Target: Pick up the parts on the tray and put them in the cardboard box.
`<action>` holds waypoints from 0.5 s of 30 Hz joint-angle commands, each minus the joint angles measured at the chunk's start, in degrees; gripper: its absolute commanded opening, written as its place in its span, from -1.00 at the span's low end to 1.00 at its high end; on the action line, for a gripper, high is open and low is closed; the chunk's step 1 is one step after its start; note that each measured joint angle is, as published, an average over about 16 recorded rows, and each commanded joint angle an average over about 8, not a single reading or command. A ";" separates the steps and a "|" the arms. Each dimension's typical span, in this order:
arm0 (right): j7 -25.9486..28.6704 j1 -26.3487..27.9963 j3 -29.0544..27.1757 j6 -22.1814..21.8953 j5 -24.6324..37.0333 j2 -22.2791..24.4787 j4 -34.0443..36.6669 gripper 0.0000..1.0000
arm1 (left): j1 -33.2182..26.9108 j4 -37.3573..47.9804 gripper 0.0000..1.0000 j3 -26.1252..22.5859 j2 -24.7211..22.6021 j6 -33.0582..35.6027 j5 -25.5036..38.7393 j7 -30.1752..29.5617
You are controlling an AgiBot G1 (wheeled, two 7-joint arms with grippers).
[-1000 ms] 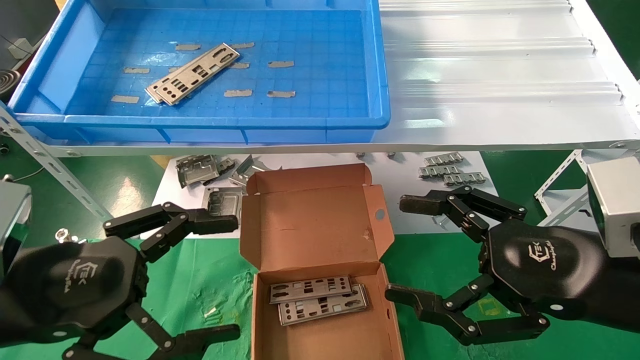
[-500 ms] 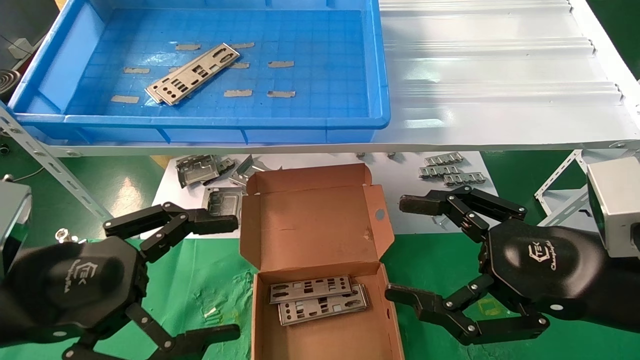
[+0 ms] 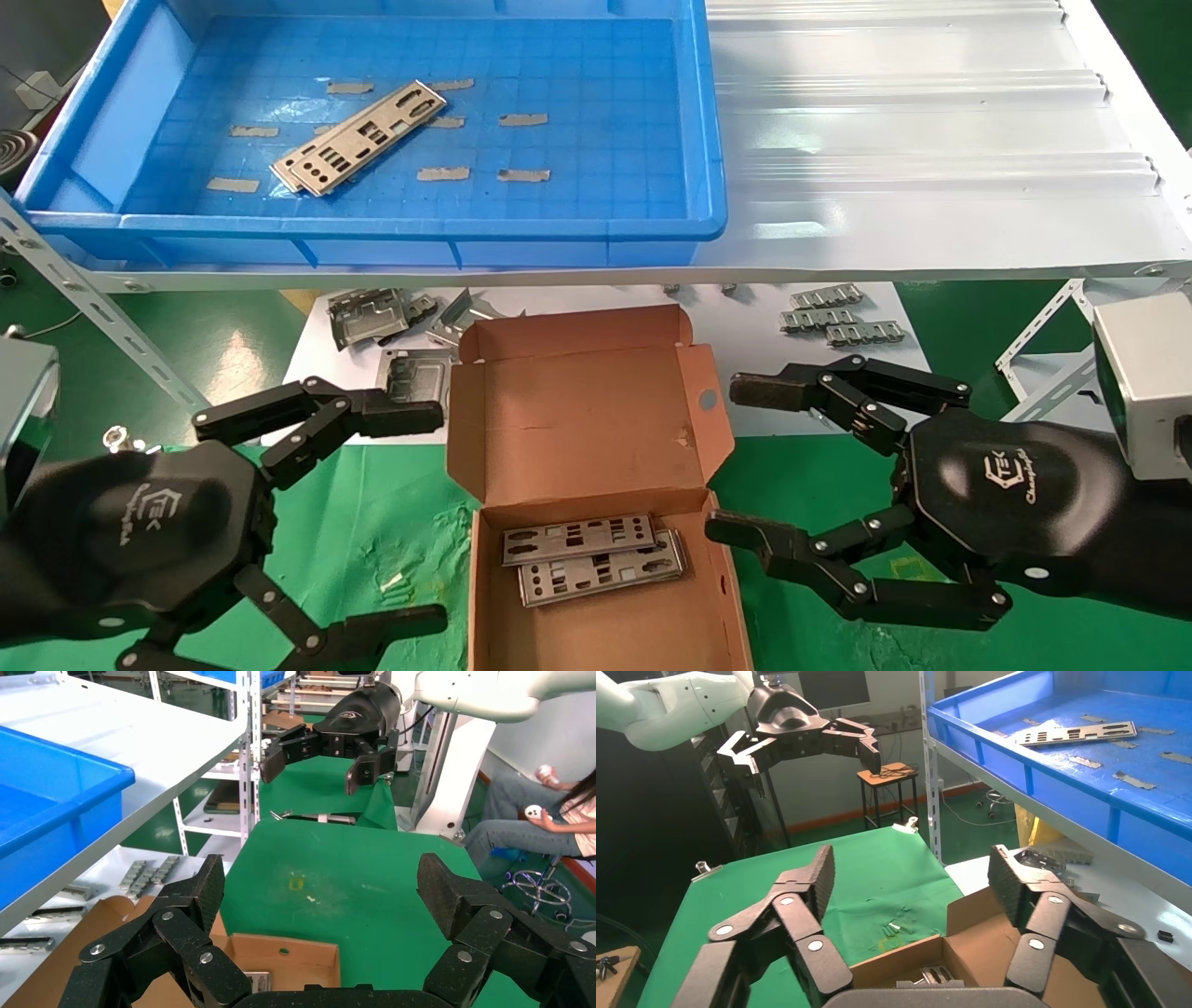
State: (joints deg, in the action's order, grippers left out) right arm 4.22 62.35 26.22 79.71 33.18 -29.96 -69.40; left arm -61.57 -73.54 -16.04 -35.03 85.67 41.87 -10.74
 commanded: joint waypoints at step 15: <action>0.00 0.00 0.00 0.00 0.00 0.00 0.00 -1.00 | 0.00 0.00 1.00 0.00 0.00 0.00 0.00 0.00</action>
State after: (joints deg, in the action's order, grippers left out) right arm 4.22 62.35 26.22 79.71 33.18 -29.96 -69.40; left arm -61.57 -73.54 -16.04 -35.03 85.67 41.87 -10.74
